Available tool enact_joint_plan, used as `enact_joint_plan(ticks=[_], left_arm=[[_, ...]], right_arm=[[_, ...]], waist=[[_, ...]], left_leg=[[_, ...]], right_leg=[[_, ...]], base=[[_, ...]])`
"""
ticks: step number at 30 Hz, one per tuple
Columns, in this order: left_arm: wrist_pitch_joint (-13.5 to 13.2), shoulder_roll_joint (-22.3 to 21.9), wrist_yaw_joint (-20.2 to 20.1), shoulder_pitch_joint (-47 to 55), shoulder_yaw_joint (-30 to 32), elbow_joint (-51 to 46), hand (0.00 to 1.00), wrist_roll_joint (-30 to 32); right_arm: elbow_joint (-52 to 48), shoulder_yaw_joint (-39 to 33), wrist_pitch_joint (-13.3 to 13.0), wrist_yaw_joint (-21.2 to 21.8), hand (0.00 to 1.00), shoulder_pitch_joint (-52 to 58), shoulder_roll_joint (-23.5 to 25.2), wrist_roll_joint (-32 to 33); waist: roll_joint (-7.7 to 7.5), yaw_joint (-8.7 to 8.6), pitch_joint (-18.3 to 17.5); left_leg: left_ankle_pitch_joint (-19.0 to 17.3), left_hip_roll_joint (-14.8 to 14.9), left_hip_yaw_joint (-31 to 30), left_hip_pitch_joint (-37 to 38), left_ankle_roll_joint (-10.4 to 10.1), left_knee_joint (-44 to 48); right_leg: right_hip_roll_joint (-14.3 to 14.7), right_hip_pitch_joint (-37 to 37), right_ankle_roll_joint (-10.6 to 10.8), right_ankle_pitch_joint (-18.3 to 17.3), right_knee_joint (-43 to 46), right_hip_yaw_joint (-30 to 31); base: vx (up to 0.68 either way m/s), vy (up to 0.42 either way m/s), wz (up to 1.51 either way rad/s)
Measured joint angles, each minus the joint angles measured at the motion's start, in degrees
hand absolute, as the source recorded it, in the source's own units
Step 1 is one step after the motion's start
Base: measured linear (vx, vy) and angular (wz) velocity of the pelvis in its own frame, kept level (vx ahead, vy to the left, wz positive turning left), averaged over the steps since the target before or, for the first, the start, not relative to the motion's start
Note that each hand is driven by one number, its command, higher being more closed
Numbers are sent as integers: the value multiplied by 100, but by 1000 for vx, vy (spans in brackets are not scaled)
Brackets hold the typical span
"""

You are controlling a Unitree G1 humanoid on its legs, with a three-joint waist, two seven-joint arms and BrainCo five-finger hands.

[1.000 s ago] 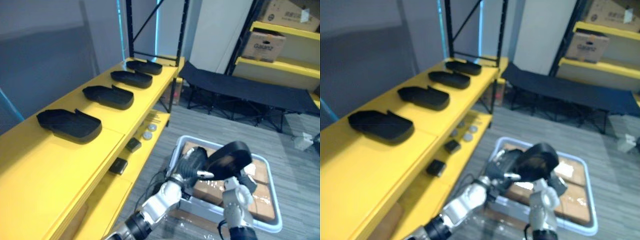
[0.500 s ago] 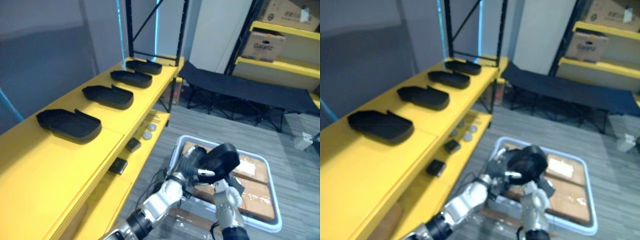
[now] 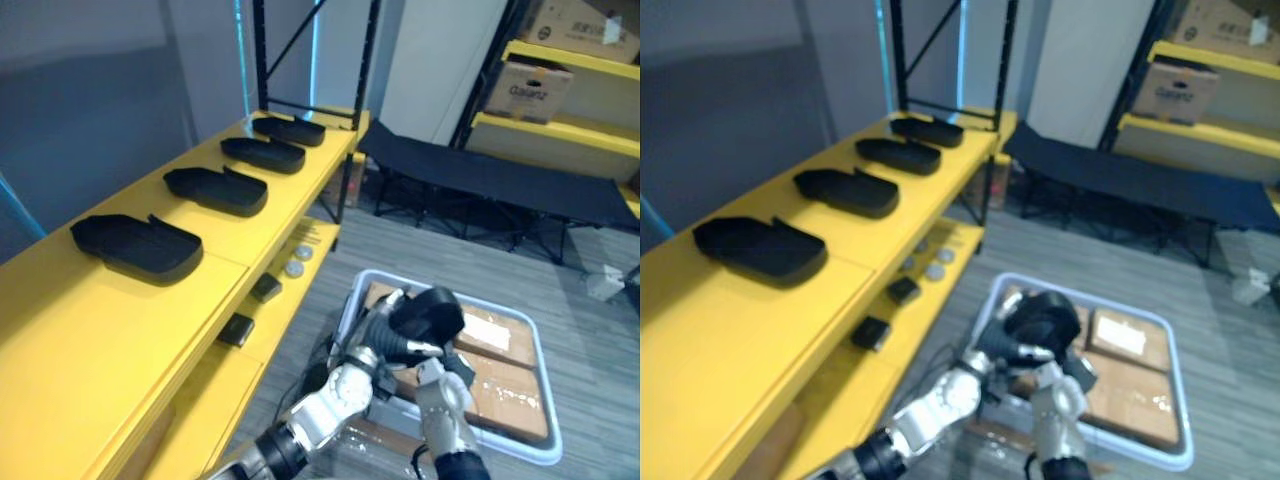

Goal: Walk over and take plastic housings, then place them on the shelf

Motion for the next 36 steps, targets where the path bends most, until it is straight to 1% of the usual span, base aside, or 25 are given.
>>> enact_joint_plan(ticks=[4,6,8,9,14,26,30,36], left_arm=[[6,5,-44,2,-160,0,0,202],[26,8,-146,8,-229,0,0,227],[34,12,-206,9,-376,1,0,390],[34,13,-212,8,-387,1,100,396],[40,16,-230,10,-461,29,100,436],[-18,13,232,-212,-414,181,100,389],[-15,13,309,-282,-396,230,100,385],[-11,14,342,-337,-334,247,100,376]], right_arm=[[141,2,-2,0,100,-84,-3,11],[141,4,-2,0,100,-92,-3,20],[145,2,-2,0,100,-128,-6,56],[154,2,-2,0,100,-144,-11,60],[188,11,-6,0,100,-270,-33,116],[376,137,-4,-120,100,-269,0,220],[375,157,-3,-120,100,-269,-1,220],[347,232,-3,-120,100,-269,-9,219]], waist=[[-29,1,27],[-29,-1,40],[-21,-5,62],[-17,-6,68],[28,-13,149],[19,-30,166],[33,-34,175],[106,-58,225]], left_leg=[[-2,-9,-5,-4,1,2],[-1,-11,-7,-4,2,5],[-1,-12,-7,-4,2,6],[-1,-12,-7,-4,2,6],[-1,-11,-6,4,2,7],[-1,-13,53,68,1,29],[-3,-14,69,86,1,28],[-15,-15,162,107,8,28]], right_leg=[[-5,-3,5,-3,-1,0],[-6,-2,5,-3,-2,0],[-6,-3,5,-3,-2,1],[-6,-3,5,-3,-2,1],[-3,-7,5,-3,-2,5],[-1,5,3,-1,0,59],[0,5,3,-1,7,89],[4,-4,0,0,20,180]], base=[[0,0,0],[0,0,0],[0,0,0],[0,0,0],[0,0,0],[2,0,-1],[-4,2,-3],[-16,5,-7]])
